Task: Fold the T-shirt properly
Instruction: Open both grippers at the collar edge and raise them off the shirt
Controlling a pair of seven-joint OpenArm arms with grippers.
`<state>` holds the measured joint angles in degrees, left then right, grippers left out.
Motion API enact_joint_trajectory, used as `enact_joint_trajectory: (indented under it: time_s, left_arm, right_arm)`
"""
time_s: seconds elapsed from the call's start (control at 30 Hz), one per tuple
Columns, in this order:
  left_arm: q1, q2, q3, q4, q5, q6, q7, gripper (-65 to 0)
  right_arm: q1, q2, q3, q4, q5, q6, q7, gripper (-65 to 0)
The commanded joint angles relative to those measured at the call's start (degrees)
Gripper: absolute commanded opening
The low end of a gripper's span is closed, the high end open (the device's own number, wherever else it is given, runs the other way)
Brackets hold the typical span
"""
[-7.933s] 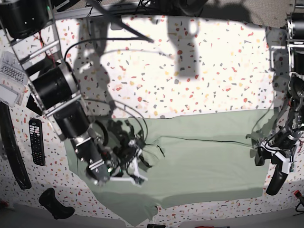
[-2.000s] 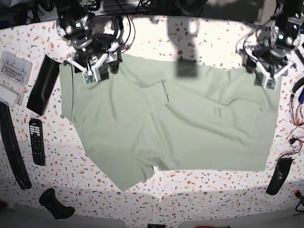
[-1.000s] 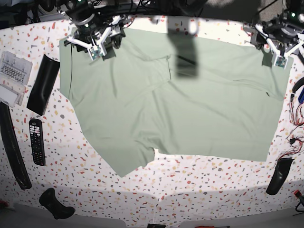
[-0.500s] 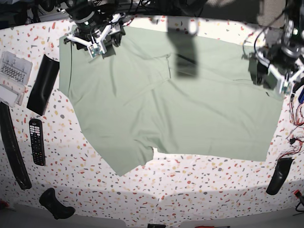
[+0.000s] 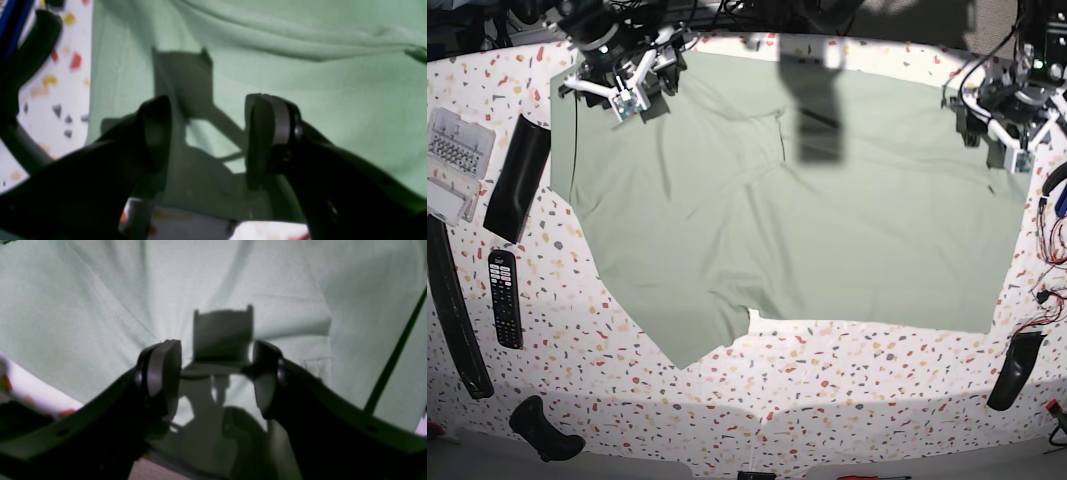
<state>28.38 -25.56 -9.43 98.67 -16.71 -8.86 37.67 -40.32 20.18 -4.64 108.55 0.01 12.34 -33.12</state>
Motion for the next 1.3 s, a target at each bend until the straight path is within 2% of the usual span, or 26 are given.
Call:
enact_joint_trajectory:
  time_s: [0.0, 0.3, 0.6, 0.73, 0.87, 1.13, 1.27]
  left_arm:
    - [1.3, -0.7, -0.3, 1.6, 0.2, 0.1, 0.2, -29.0]
    - [1.7, -0.7, -0.3, 4.0, 0.2, 0.1, -0.4, -29.0]
    - [1.8, -0.7, -0.3, 4.2, 0.2, 0.1, 1.6, -29.0]
    - [1.8, -0.7, -0.3, 6.8, 0.2, 0.1, 1.3, -29.0]
    - [1.8, -0.8, -0.3, 10.4, 0.2, 0.1, 1.3, -29.0]
    - [2.5, -0.8, -0.3, 11.6, 0.2, 0.2, 1.5, -29.0]
    - [4.0, 0.0, -0.3, 11.6, 0.5, 0.3, -0.2, -29.0]
  right_arm:
    - [-0.8, 0.8, 1.0, 0.2, -1.6, 0.1, -3.2, -32.1]
    - [-0.9, 0.8, 5.5, 0.2, -1.4, 0.1, -3.6, -32.1]
    - [-0.8, 0.8, 5.5, 0.2, -1.4, -1.0, -3.5, -32.1]
    - [-0.7, 0.8, 5.5, 2.6, -1.3, -1.0, -1.1, -32.1]
    - [-0.3, 0.7, 5.5, 7.1, -1.3, -2.5, -1.2, -32.1]
    - [-0.4, 0.6, 5.5, 8.6, -1.3, -2.5, -2.5, -32.1]
    - [-0.3, 0.6, 5.5, 8.6, -1.3, -2.5, -2.4, -32.1]
